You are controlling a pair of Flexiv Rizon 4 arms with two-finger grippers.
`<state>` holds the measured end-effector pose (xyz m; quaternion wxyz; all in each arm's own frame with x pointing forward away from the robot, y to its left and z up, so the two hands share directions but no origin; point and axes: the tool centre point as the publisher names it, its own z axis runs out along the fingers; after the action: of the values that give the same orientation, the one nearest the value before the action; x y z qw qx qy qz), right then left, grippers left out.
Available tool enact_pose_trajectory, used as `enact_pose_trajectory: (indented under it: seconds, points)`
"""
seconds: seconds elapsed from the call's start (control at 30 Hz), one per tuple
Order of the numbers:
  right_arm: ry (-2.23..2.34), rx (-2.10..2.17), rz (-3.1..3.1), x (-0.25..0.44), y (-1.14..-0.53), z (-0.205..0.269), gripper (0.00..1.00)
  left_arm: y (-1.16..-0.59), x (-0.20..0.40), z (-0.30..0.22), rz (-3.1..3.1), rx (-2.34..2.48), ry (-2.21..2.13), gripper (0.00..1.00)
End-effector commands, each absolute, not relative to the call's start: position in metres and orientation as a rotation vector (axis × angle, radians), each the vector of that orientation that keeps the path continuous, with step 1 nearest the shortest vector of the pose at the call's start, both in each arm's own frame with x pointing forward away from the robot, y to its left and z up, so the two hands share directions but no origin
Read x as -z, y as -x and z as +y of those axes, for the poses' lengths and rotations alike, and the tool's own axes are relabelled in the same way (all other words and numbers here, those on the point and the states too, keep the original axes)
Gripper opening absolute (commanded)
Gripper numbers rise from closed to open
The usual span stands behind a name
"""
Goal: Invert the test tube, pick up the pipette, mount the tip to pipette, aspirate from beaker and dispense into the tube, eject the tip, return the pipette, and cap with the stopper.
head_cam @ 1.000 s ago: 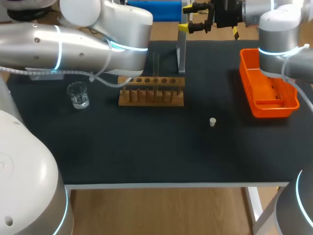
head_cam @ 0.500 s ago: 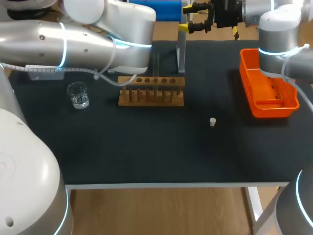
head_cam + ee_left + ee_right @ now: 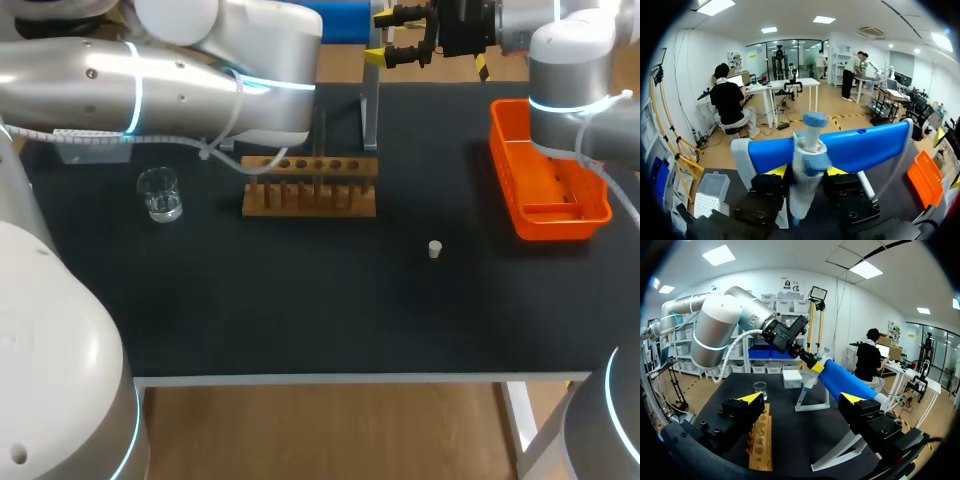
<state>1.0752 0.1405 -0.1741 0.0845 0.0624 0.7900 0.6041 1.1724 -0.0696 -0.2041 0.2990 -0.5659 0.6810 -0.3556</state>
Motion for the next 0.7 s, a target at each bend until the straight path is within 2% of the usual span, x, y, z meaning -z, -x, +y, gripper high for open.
enact_pose_trajectory:
  seconds: [0.03, 0.4, 0.7]
  points:
    - [-0.184, -1.801, 2.362, 0.174, -1.076, 0.139, 1.0, -1.169, 0.204, -0.072, 1.799, 0.942, 1.513, 1.0]
    - [-0.184, -1.801, 2.362, 0.174, -1.076, 0.139, 1.0, -1.146, 0.186, -0.082, 1.776, 0.969, 1.499, 1.0]
    - [-0.184, -1.801, 2.362, 0.174, -1.076, 0.139, 1.0, -1.097, 0.157, -0.08, 1.804, 1.039, 1.396, 1.0]
